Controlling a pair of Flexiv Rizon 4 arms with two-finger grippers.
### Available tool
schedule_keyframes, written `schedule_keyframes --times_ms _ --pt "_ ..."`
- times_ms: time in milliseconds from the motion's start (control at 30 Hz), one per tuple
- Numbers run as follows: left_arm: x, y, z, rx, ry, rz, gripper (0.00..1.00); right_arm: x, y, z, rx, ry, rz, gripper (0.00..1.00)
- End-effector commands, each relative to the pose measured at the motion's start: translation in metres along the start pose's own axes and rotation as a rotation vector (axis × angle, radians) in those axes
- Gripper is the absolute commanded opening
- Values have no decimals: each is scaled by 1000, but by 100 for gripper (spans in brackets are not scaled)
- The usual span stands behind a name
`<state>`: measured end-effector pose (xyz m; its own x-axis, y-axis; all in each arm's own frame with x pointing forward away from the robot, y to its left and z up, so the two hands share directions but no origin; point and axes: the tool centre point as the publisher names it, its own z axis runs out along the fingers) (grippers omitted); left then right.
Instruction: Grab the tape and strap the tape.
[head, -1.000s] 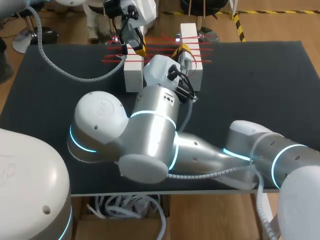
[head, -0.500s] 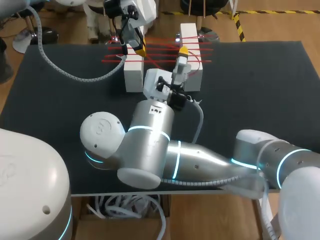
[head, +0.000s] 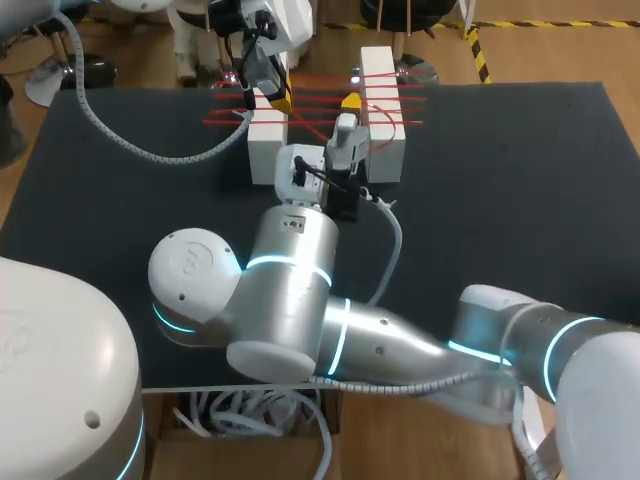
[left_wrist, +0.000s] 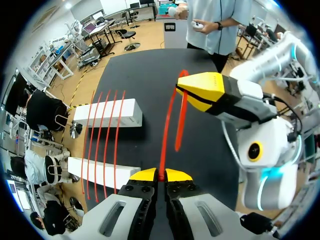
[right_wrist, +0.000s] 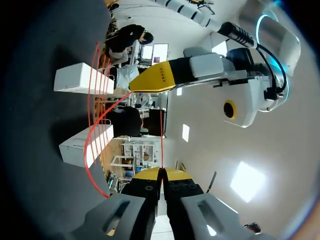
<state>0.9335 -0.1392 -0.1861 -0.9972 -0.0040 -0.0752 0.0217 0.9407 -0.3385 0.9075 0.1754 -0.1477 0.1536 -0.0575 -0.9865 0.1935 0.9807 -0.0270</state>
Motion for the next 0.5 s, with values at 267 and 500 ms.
schedule_keyframes --times_ms 267,500 --pt "0 -1 -1 -5 1 -2 0 -2 14 7 21 2 -52 0" --pt "0 -1 -1 -5 1 -2 0 4 19 8 14 -11 -66 0"
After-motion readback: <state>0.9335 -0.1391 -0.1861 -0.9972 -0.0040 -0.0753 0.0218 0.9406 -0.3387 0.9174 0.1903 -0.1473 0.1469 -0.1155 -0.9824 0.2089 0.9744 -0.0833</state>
